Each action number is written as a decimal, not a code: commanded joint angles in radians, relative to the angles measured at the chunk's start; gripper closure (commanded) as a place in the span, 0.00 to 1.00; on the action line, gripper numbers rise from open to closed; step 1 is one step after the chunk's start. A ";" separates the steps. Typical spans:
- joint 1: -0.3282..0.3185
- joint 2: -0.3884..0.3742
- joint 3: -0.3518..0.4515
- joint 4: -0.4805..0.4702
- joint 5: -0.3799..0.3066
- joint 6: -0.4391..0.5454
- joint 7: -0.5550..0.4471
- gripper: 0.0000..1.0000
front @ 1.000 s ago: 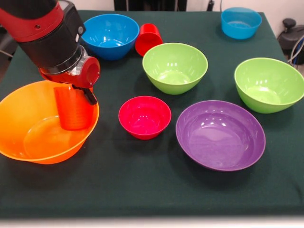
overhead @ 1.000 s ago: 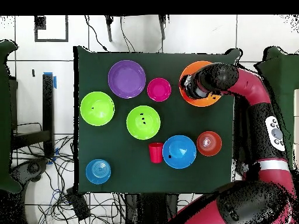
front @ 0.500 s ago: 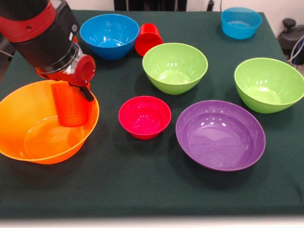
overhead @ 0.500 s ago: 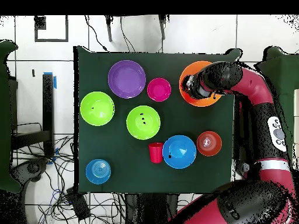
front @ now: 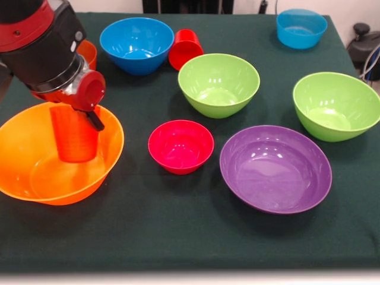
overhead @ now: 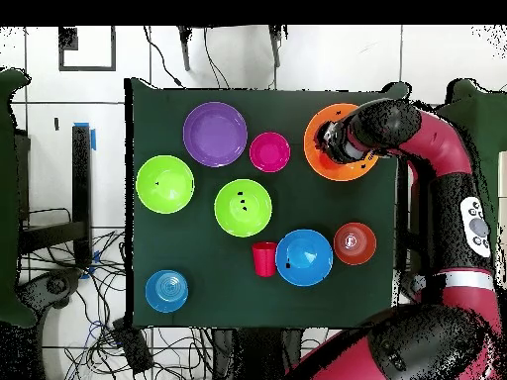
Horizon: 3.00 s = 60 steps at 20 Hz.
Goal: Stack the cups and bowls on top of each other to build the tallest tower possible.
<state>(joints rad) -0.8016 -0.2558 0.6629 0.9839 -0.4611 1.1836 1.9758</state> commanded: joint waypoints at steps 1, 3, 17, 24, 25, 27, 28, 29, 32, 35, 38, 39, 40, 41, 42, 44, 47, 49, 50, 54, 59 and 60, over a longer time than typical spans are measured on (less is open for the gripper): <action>0.034 0.043 -0.040 -0.104 -0.060 0.108 -0.245 1.00; 0.037 0.044 -0.041 -0.114 -0.061 0.113 -0.243 1.00; 0.053 0.053 -0.062 -0.126 -0.093 0.080 -0.235 1.00; 0.052 0.062 -0.063 -0.138 -0.075 0.124 -0.244 1.00; 0.053 0.067 -0.060 -0.147 -0.071 0.136 -0.246 1.00; 0.056 0.079 -0.055 -0.174 -0.069 0.162 -0.256 1.00; 0.055 0.078 -0.055 -0.172 -0.067 0.166 -0.256 1.00; 0.053 0.075 -0.055 -0.164 -0.064 0.171 -0.255 1.00; 0.048 0.072 -0.056 -0.145 -0.062 0.159 -0.248 1.00; 0.049 0.074 -0.056 -0.145 -0.067 0.148 -0.247 1.00; 0.051 0.077 -0.057 -0.151 -0.067 0.156 -0.247 1.00; 0.051 0.076 -0.057 -0.150 -0.067 0.154 -0.246 1.00; 0.054 0.082 -0.055 -0.163 -0.069 0.159 -0.250 1.00; 0.056 0.085 -0.055 -0.171 -0.072 0.163 -0.252 1.00; 0.057 0.087 -0.054 -0.176 -0.072 0.167 -0.254 1.00; 0.060 0.091 -0.054 -0.185 -0.073 0.175 -0.255 1.00; 0.063 0.096 -0.055 -0.195 -0.073 0.185 -0.257 1.00; 0.064 0.098 -0.054 -0.200 -0.072 0.188 -0.257 1.00; 0.064 0.097 -0.054 -0.200 -0.071 0.190 -0.256 1.00; 0.064 0.096 -0.056 -0.200 -0.066 0.191 -0.251 1.00; 0.064 0.097 -0.056 -0.199 -0.067 0.181 -0.256 1.00; 0.064 0.095 -0.056 -0.197 -0.068 0.178 -0.257 0.00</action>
<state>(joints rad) -0.7884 -0.1642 0.6356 0.8197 -0.4775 1.2652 1.9758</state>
